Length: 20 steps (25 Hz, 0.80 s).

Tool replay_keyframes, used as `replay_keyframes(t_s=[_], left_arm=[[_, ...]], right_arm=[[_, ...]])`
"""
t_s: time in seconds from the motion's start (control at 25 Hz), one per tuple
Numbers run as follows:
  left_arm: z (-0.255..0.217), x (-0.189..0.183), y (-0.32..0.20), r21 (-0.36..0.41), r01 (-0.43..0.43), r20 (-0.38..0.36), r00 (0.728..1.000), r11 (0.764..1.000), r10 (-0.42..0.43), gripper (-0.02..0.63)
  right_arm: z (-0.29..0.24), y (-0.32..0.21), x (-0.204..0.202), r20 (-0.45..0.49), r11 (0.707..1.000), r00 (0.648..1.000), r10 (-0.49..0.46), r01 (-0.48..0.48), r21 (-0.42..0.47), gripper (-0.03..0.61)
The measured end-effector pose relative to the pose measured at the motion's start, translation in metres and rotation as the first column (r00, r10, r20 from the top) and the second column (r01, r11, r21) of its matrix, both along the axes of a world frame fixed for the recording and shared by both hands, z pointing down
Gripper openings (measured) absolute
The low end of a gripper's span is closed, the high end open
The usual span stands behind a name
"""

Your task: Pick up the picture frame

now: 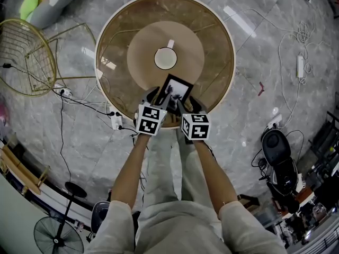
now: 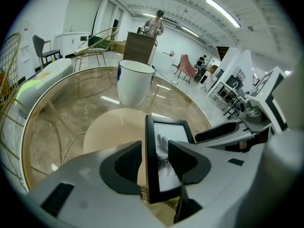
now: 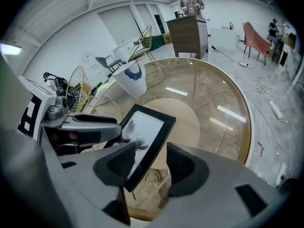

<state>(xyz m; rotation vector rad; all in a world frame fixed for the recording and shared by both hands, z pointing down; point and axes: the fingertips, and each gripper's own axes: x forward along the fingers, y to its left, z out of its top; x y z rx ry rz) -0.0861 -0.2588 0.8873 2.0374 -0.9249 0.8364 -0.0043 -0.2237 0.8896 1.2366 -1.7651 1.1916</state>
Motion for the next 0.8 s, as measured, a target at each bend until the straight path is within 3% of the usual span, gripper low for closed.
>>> replay_keyframes(t_s=[0.28,0.8], left_arm=[[0.006,-0.002,0.006,-0.032,0.004,-0.002,1.000,0.999,-0.004,0.167],[0.015,-0.001,0.004,-0.023,-0.006,0.027,1.000,1.000,0.007,0.097]], right_arm=[[0.009,0.008,0.001,-0.004,0.997,0.999,0.050,-0.050,-0.060,0.184],[0.013,0.008,-0.003,-0.032,0.994,0.996,0.082,-0.084,-0.074,0.126]])
